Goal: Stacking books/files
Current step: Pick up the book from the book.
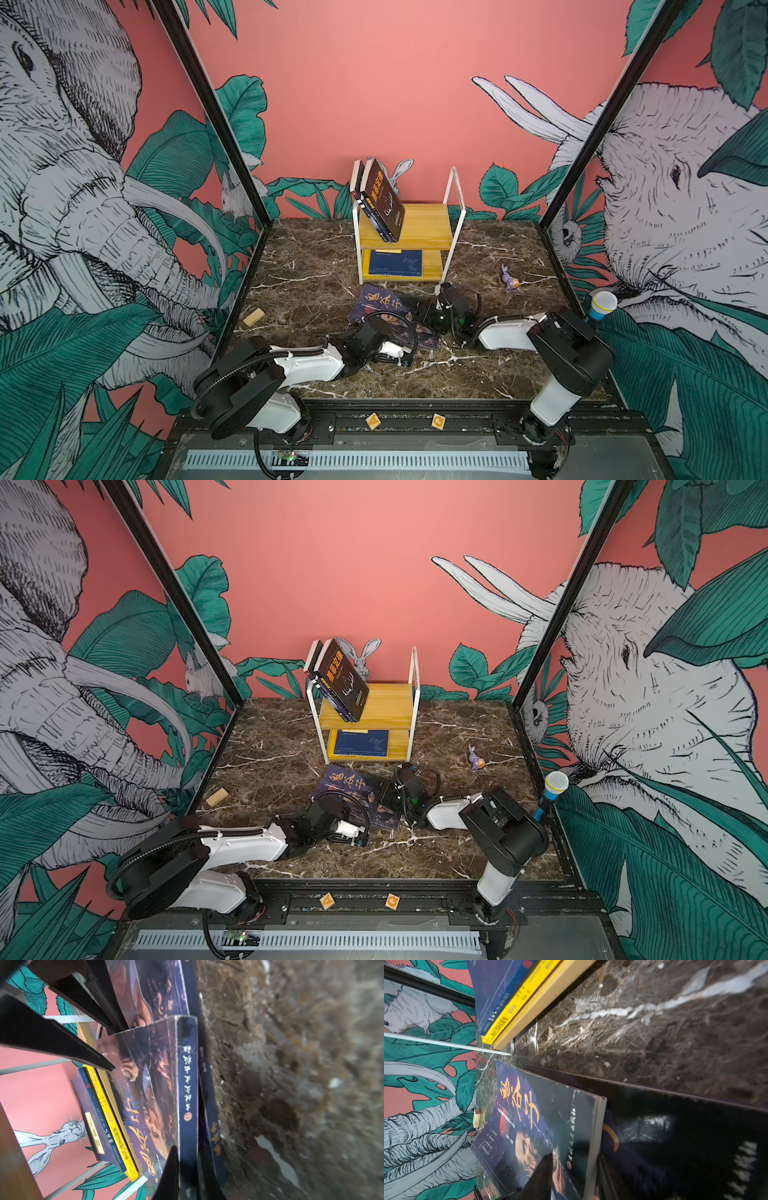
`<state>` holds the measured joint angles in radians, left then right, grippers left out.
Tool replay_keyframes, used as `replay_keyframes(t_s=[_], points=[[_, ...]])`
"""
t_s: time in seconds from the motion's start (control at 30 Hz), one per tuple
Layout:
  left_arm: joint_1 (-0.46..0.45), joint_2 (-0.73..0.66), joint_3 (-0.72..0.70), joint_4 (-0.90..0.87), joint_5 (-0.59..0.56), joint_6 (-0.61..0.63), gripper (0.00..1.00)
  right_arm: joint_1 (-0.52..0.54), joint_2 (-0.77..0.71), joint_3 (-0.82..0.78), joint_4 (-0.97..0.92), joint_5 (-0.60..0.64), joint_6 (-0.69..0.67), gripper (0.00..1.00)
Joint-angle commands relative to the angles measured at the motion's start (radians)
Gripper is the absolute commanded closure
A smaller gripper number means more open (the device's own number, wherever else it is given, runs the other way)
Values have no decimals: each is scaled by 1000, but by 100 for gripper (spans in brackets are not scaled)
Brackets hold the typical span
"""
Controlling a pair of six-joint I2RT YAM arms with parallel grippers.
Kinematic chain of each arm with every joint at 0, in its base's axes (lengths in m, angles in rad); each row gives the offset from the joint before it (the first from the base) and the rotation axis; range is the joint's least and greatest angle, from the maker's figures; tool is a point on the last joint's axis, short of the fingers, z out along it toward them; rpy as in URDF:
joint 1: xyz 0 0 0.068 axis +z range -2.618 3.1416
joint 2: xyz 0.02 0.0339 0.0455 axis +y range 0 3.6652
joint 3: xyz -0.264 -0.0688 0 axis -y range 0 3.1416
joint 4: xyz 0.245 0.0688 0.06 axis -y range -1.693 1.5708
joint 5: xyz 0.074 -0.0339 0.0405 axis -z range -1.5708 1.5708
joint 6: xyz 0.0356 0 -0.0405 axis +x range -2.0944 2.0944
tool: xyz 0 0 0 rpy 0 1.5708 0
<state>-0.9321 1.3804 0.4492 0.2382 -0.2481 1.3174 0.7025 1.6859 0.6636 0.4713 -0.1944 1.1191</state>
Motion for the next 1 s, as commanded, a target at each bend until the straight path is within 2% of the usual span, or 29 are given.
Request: replay_keyframes(t_s=[0.0, 0.13, 0.2, 0.27, 0.37, 0.53, 0.6, 0.67, 0.7, 0.73, 0.77, 0.83, 0.97], points=[[-12, -31, -25, -138, 5, -29, 100, 5, -41, -17, -17, 3, 14, 61], [-37, -79, 23, -255, -32, -112, 100, 1, -75, -52, 8, 0, 62, 55], [-39, -95, 63, -303, -35, -179, 100, -4, -77, -80, 48, -16, 100, 46], [-40, -83, 117, -346, -22, -237, 100, -8, -117, -136, 138, -18, 167, 39], [-48, -85, 169, -351, -52, -250, 100, -9, -108, -213, 319, -19, 280, 37], [-75, -93, 189, -214, -186, -174, 100, -7, -44, -237, 496, -40, 409, 35], [-80, -108, 202, -205, -191, -133, 100, -5, -4, -239, 573, -48, 460, 35], [-80, -137, 199, -177, -174, -82, 100, 3, 51, -238, 691, -52, 514, 33], [-82, -158, 194, -175, -156, -62, 100, 8, 73, -236, 739, -50, 534, 26], [-82, -188, 186, -178, -120, -38, 100, 13, 95, -230, 781, -50, 550, 8], [-81, -222, 170, -183, -80, -5, 100, 16, 119, -224, 818, -50, 563, 1], [-82, -286, 106, -115, -14, 71, 100, 23, 142, -220, 876, -40, 572, 1], [-82, -344, -47, 188, 57, 186, 100, 28, 149, -223, 902, -22, 568, 6]])
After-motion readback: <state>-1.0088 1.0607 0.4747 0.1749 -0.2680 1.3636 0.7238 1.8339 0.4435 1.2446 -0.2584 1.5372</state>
